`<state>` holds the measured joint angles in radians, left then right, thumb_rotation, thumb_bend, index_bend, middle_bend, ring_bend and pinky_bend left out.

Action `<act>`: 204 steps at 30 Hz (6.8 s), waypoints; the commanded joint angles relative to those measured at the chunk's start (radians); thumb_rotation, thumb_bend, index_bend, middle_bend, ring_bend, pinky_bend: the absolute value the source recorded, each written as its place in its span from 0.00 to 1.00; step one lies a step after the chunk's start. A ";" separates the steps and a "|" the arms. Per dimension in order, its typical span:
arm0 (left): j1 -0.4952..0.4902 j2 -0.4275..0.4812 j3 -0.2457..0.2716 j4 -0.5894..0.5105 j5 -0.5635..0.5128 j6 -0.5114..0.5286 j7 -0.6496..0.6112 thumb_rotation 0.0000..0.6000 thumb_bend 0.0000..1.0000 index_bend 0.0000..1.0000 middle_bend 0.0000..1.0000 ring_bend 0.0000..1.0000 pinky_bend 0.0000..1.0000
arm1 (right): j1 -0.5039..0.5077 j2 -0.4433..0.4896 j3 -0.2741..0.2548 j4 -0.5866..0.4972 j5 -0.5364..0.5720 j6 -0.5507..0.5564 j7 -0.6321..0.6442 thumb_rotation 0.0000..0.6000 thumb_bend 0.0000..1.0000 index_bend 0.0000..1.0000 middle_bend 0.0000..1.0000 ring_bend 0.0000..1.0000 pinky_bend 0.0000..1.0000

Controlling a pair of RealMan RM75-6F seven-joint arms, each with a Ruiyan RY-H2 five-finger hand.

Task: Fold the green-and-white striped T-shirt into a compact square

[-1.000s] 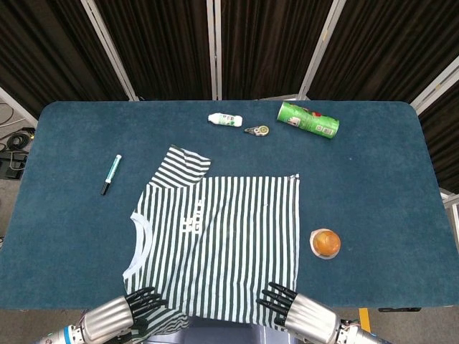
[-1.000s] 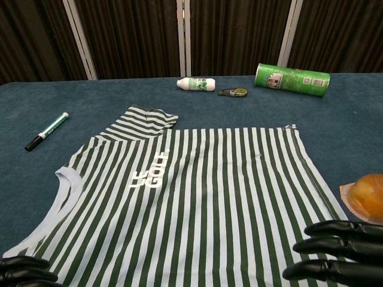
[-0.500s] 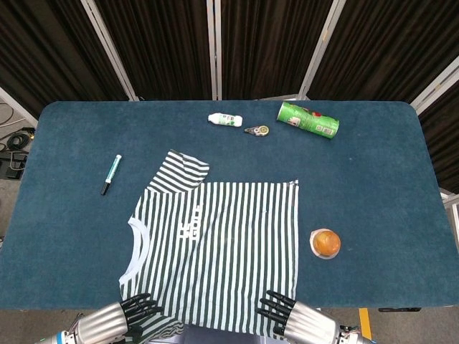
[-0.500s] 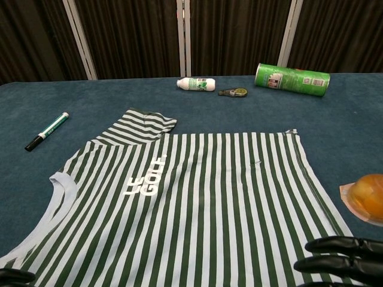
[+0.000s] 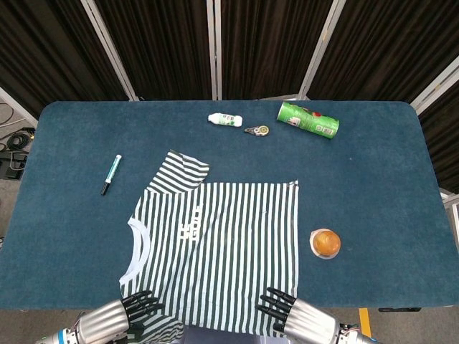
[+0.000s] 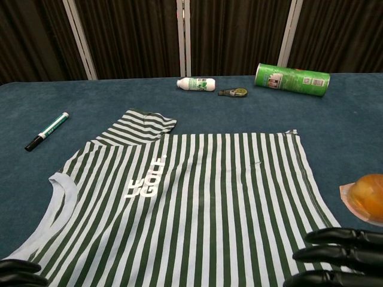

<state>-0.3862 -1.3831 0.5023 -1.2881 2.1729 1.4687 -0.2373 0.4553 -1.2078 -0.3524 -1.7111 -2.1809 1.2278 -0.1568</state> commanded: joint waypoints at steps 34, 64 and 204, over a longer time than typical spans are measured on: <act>-0.160 -0.014 -0.563 -0.223 -0.771 -0.422 0.255 1.00 0.62 0.84 0.00 0.00 0.00 | 0.175 -0.141 0.417 0.259 0.646 -0.257 0.230 1.00 0.48 0.76 0.10 0.00 0.00; -0.340 -0.199 -0.709 0.177 -0.952 -0.651 0.162 1.00 0.64 0.84 0.00 0.00 0.00 | 0.372 -0.436 0.533 0.793 0.830 -0.520 0.342 1.00 0.48 0.76 0.11 0.00 0.00; -0.341 -0.350 -0.524 0.451 -0.662 -0.562 -0.025 1.00 0.27 0.49 0.00 0.00 0.00 | -0.191 0.004 0.420 0.074 0.594 0.256 0.149 1.00 0.03 0.10 0.00 0.00 0.00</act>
<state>-0.7262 -1.7310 -0.0201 -0.8405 1.5108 0.9050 -0.2607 0.2642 -1.2040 0.0677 -1.6371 -1.5871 1.4836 -0.0072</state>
